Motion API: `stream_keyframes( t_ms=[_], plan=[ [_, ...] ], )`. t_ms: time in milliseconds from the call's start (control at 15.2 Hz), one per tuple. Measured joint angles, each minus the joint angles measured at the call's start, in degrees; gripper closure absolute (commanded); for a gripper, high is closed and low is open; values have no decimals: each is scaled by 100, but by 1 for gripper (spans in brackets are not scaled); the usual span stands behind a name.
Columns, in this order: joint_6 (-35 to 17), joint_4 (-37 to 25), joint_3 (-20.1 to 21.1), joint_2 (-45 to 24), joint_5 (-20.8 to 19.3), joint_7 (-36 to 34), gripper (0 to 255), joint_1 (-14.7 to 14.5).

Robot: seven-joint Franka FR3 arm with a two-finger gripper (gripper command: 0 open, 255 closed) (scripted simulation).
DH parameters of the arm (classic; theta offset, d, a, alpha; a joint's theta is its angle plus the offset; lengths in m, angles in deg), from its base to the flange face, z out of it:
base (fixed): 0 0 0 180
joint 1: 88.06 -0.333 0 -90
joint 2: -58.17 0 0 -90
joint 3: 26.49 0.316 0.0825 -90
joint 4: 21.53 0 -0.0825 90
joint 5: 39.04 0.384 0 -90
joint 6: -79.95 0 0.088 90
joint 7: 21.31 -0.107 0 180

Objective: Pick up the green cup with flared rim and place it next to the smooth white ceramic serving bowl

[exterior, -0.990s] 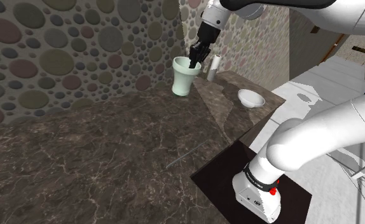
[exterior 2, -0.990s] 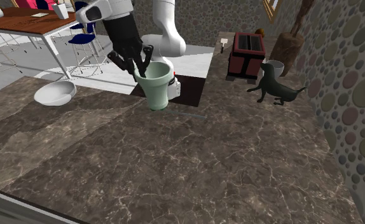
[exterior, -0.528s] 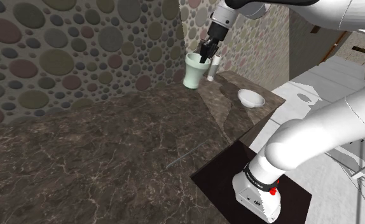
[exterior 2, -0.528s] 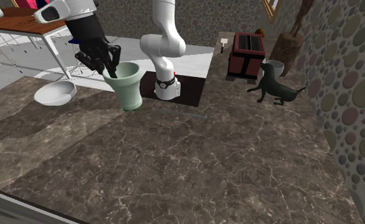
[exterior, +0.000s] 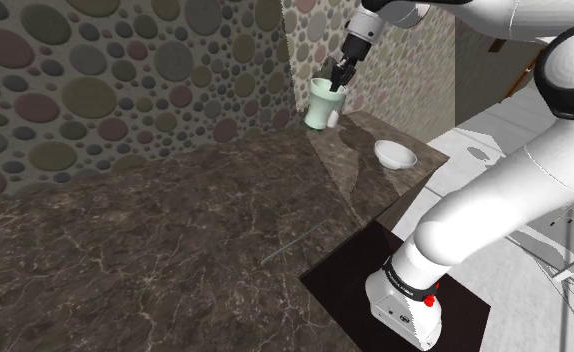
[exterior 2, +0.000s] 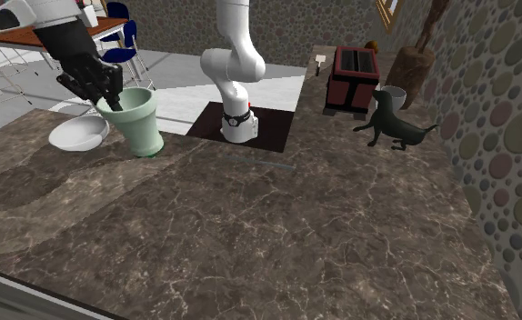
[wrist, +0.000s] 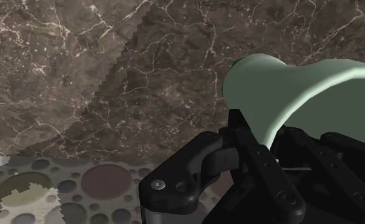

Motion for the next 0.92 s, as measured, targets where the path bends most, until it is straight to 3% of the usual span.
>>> stream_keyframes(
  t_ms=[594,924],
  plan=[
    [480,-1615,-774,-1425,303,1250,255,467],
    [935,-2826,-1089,-2398,663,1911,255,903]
  ],
)
